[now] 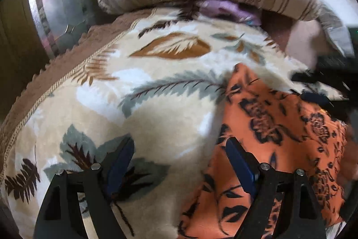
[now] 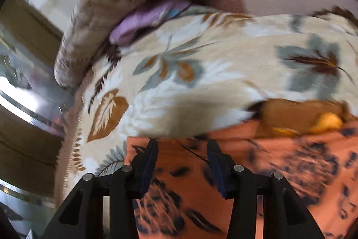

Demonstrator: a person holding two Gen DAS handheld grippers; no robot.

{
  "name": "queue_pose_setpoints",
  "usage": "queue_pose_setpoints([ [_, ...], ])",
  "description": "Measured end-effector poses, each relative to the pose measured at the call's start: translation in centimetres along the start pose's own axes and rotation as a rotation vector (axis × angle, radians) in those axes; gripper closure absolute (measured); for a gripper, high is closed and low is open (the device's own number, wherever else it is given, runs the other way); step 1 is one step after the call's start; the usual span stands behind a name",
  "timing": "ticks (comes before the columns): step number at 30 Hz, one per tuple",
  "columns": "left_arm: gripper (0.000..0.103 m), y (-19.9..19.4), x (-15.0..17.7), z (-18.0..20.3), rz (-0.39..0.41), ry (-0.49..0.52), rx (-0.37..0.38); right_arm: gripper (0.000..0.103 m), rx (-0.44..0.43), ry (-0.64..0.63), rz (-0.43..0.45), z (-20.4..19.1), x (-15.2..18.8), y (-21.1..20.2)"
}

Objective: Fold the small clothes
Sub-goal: 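Lay the folded hem down and open both tools, pulling back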

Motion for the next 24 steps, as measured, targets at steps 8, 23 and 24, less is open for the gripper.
queue_pose_setpoints([
  [8,0.018,-2.7,0.2,2.6,0.060,0.080,0.051,0.050,0.067,0.125,0.069,13.0,3.4,-13.8],
  [23,0.018,-3.4,5.5,4.8,-0.032,0.202,0.002,0.047,0.011,0.286,0.007,24.0,13.5,-17.3],
  [24,0.018,-4.7,5.2,5.0,0.015,0.205,-0.002,0.047,-0.005,0.292,0.019,24.2,13.8,-17.9],
])
Point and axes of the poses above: each gripper's, at about its wrist camera, not at the fingertips, and y roughly the way its jaws point, z to its right, x to its underside, the point moved 5 cm from there along y, roughly the way its jaws point, and after that the axes turned 6 degrees about y, right-handed, at the moved point
